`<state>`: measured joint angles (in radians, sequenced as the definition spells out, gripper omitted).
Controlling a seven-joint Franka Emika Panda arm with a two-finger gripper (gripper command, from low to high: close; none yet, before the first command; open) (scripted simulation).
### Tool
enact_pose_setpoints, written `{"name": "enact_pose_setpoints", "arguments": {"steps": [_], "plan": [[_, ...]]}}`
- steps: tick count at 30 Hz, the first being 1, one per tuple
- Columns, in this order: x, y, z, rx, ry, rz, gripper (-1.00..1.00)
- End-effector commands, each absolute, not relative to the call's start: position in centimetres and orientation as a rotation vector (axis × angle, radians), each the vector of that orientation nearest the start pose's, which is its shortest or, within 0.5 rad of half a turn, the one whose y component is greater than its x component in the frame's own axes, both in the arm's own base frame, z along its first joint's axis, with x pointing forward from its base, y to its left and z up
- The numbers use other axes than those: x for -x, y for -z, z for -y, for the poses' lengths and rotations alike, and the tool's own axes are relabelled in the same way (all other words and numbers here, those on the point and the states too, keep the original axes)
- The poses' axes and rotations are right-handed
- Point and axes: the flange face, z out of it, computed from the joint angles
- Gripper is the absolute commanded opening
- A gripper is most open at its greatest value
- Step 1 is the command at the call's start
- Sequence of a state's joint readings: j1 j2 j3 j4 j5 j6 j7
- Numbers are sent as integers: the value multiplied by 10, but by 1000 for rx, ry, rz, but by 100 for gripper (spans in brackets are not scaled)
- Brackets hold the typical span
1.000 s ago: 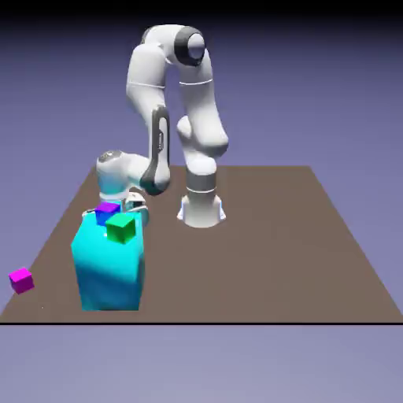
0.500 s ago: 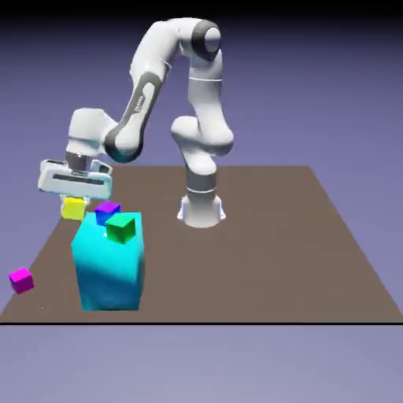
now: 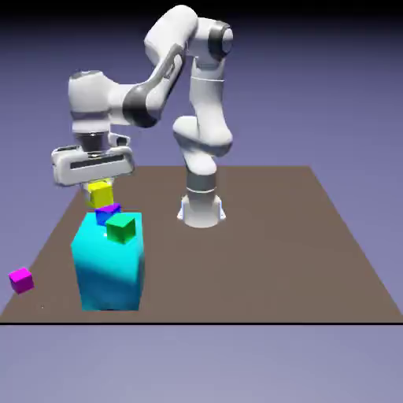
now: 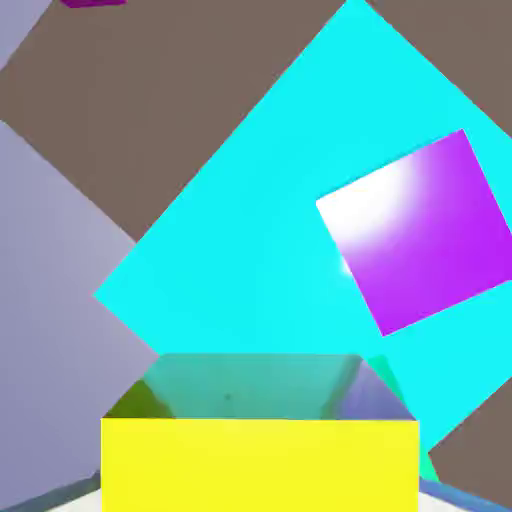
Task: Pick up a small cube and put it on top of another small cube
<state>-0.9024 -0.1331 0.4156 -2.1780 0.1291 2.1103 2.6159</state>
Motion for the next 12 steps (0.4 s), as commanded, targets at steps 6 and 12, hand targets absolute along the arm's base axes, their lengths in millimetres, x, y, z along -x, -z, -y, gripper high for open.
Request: {"name": "enact_pose_setpoints", "arguments": {"steps": [6,12], "plan": [[-474,-436,209,-14,-23,-3127,-100],[-474,-417,209,-13,-23,-3127,100]]}}
